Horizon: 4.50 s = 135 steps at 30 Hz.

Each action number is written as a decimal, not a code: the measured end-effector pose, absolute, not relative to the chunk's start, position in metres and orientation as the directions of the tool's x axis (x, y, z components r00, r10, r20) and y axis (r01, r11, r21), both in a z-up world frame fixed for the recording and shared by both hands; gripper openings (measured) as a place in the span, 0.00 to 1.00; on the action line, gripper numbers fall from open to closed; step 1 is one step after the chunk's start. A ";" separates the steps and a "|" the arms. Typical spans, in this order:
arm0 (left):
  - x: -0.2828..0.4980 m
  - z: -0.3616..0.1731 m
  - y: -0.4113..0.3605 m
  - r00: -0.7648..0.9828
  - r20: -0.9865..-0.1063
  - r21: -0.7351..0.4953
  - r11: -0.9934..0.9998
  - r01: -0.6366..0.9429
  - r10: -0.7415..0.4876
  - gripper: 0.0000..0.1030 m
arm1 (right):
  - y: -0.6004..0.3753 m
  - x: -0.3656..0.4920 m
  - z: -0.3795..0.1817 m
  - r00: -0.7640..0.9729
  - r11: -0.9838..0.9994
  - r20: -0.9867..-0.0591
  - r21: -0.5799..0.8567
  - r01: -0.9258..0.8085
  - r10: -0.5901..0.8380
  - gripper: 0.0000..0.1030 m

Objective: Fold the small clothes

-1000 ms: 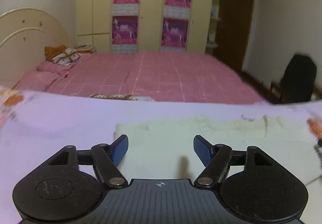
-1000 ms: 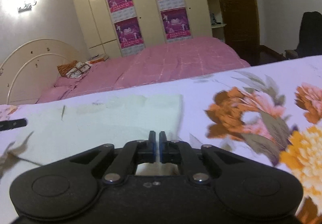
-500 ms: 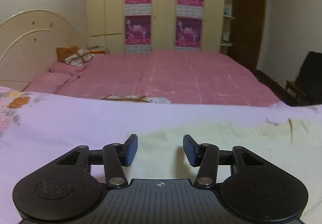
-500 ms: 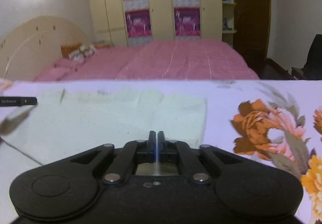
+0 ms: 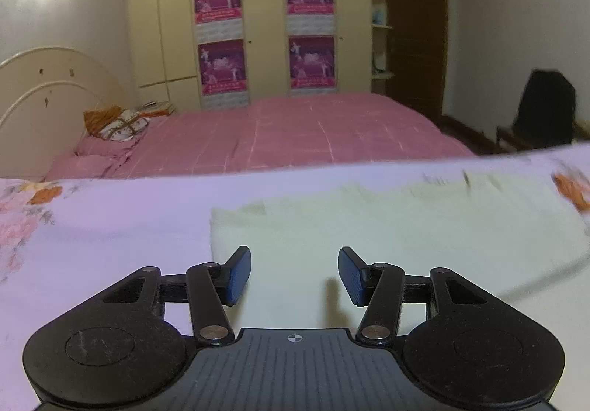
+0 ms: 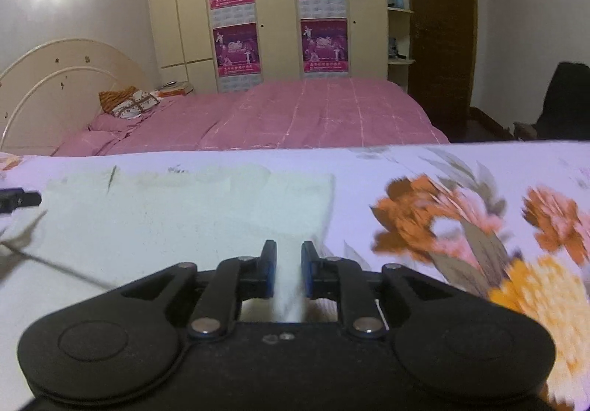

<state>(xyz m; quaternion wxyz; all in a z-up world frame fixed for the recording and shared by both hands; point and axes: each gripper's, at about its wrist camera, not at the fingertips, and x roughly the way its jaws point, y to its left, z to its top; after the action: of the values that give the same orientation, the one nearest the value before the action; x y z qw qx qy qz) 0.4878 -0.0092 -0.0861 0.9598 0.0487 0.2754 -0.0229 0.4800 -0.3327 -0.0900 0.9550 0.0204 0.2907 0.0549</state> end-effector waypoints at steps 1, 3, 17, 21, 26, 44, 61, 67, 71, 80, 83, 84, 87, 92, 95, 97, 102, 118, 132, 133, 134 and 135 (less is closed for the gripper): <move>0.484 -0.091 -0.011 0.837 -0.547 0.097 0.993 0.070 -0.006 0.51 | -0.336 0.474 -0.091 0.820 0.992 -0.559 0.092 -0.089 0.126 0.16; 0.481 -0.102 -0.010 0.815 -0.579 0.090 0.995 0.045 0.015 0.51 | -0.343 0.472 -0.094 0.805 0.987 -0.575 0.135 -0.085 0.148 0.16; 0.480 -0.094 -0.006 0.794 -0.607 0.061 0.998 0.019 0.021 0.51 | -0.331 0.474 -0.102 0.752 0.978 -0.626 0.158 -0.135 0.205 0.05; 0.483 -0.095 -0.006 0.785 -0.619 0.067 0.998 0.021 0.026 0.51 | -0.327 0.464 -0.105 0.743 0.985 -0.646 0.103 -0.140 0.173 0.06; 0.476 -0.087 -0.009 0.787 -0.616 0.098 0.995 0.022 0.044 0.76 | -0.329 0.469 -0.097 0.747 0.985 -0.645 0.149 -0.086 0.162 0.14; 0.319 -0.089 0.041 0.735 -0.676 -0.116 0.993 -0.031 -0.056 0.02 | -0.366 0.343 -0.081 0.742 0.975 -0.643 0.215 -0.061 0.189 0.20; 0.323 -0.083 0.084 0.764 -0.618 -0.339 0.940 -0.046 -0.185 0.02 | -0.368 0.221 -0.093 0.675 0.965 -0.712 0.261 -0.001 0.193 0.22; 0.435 -0.114 0.106 0.725 -0.621 -0.587 0.790 -0.177 -0.299 0.02 | -0.392 0.264 -0.098 0.720 0.943 -0.673 0.323 0.081 0.169 0.22; 0.470 -0.131 0.107 0.712 -0.621 -0.642 0.734 -0.221 -0.329 0.02 | -0.407 0.303 -0.096 0.752 0.927 -0.643 0.352 0.127 0.142 0.22; 0.452 -0.124 0.109 0.864 -0.476 -0.677 0.695 -0.241 -0.164 0.02 | -0.411 0.341 -0.106 0.743 0.936 -0.656 0.329 0.124 0.132 0.22; 0.462 -0.125 0.093 0.828 -0.511 -0.647 0.737 -0.194 -0.231 0.02 | -0.407 0.343 -0.110 0.740 0.936 -0.659 0.329 0.125 0.133 0.22; 0.466 -0.122 0.088 0.818 -0.531 -0.619 0.760 -0.196 -0.221 0.02 | -0.405 0.344 -0.110 0.740 0.937 -0.659 0.326 0.123 0.132 0.23; 0.471 -0.120 0.087 0.815 -0.555 -0.588 0.773 -0.240 -0.169 0.02 | -0.402 0.346 -0.108 0.739 0.937 -0.660 0.329 0.118 0.138 0.23; 0.473 -0.133 0.108 0.793 -0.576 -0.625 0.732 -0.271 -0.198 0.03 | -0.400 0.341 -0.105 0.739 0.941 -0.658 0.322 0.106 0.142 0.24; 0.477 -0.142 0.112 0.792 -0.565 -0.662 0.699 -0.271 -0.229 0.52 | -0.403 0.337 -0.109 0.737 0.937 -0.661 0.328 0.119 0.138 0.22; 0.482 -0.142 0.106 0.800 -0.557 -0.659 0.705 -0.263 -0.222 0.54 | -0.404 0.335 -0.110 0.739 0.936 -0.660 0.331 0.120 0.138 0.22; 0.485 -0.147 0.105 0.798 -0.551 -0.666 0.705 -0.244 -0.244 0.54 | -0.404 0.337 -0.109 0.739 0.938 -0.660 0.326 0.119 0.136 0.22; 0.499 -0.121 0.069 0.796 -0.604 -0.262 0.934 -0.242 0.037 0.08 | -0.398 0.341 -0.111 0.737 0.948 -0.662 0.304 0.099 0.135 0.23; 0.468 -0.120 0.063 0.764 -0.641 -0.302 0.940 -0.162 -0.074 0.14 | -0.389 0.337 -0.098 0.742 0.949 -0.653 0.305 0.076 0.150 0.28; 0.457 -0.120 0.064 0.760 -0.644 -0.309 0.939 -0.151 -0.090 0.19 | -0.390 0.335 -0.097 0.743 0.947 -0.652 0.309 0.082 0.149 0.28; 0.443 -0.122 0.065 0.752 -0.650 -0.316 0.938 -0.142 -0.105 0.38 | -0.391 0.332 -0.096 0.744 0.945 -0.651 0.316 0.088 0.149 0.28; 0.425 -0.125 0.070 0.748 -0.653 -0.325 0.936 -0.135 -0.119 0.54 | -0.393 0.326 -0.094 0.744 0.941 -0.651 0.325 0.096 0.149 0.28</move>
<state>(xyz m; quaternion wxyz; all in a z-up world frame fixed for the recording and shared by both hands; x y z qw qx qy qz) 0.4249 0.0700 -0.1245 0.9175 -0.1789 0.3552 0.0045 0.3264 -0.3934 -0.0941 0.9180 0.1712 0.3574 0.0144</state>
